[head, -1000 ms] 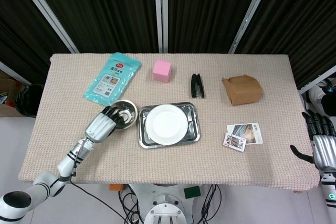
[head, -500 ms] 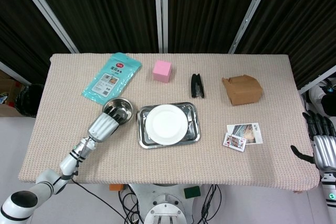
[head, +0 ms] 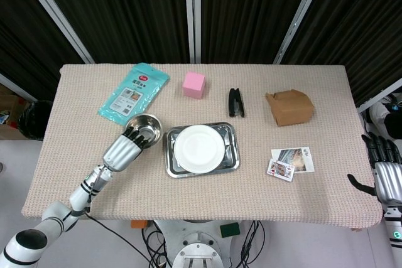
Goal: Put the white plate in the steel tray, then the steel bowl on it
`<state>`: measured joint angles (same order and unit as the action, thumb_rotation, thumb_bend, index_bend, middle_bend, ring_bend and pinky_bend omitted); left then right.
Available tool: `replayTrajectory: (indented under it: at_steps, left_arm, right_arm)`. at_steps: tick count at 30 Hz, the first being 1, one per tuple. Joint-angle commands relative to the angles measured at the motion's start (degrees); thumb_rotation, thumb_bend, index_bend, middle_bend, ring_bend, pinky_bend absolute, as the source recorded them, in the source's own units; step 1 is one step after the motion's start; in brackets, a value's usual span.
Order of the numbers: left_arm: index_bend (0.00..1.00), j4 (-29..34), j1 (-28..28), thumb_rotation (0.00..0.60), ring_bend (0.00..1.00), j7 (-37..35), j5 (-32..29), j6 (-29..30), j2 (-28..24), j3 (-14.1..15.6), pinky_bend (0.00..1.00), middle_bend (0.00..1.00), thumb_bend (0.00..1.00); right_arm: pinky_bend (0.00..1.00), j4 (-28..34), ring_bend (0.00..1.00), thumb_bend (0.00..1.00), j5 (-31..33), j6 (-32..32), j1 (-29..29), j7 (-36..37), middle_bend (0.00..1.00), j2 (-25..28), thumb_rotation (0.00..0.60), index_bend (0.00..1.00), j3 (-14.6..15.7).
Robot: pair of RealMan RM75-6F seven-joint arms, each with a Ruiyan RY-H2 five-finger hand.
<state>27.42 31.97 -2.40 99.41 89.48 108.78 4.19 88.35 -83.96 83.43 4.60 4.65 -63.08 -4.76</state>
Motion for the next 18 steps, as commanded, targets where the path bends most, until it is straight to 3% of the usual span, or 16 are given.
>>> replayTrajectory:
  at_steps: [1,11,18]
  left_arm:
    - [0.73,-0.47,0.41,0.600,0.45,-1.37,0.90,2.88,0.07,-0.17,0.42,0.75,0.50]
    - [0.74,5.71,8.73,0.600,0.45,-1.18,5.44,4.87,0.48,-0.30,0.42,0.76,0.50]
    - [0.74,10.62,15.28,0.600,0.45,2.42,8.55,-2.71,1.42,1.05,0.42,0.76,0.50]
  right_arm:
    - [0.00,-0.04,0.00,0.18,-0.02,0.02,-0.01,-0.01,0.00,-0.05,0.600,0.00,0.02]
    - [0.00,-0.07,0.00,0.18,-0.11,0.13,-0.06,-0.14,0.00,-0.28,0.600,0.00,0.10]
    - [0.00,-0.27,0.00,0.18,0.66,-0.10,-0.18,0.28,0.00,0.10,0.600,0.00,-0.12]
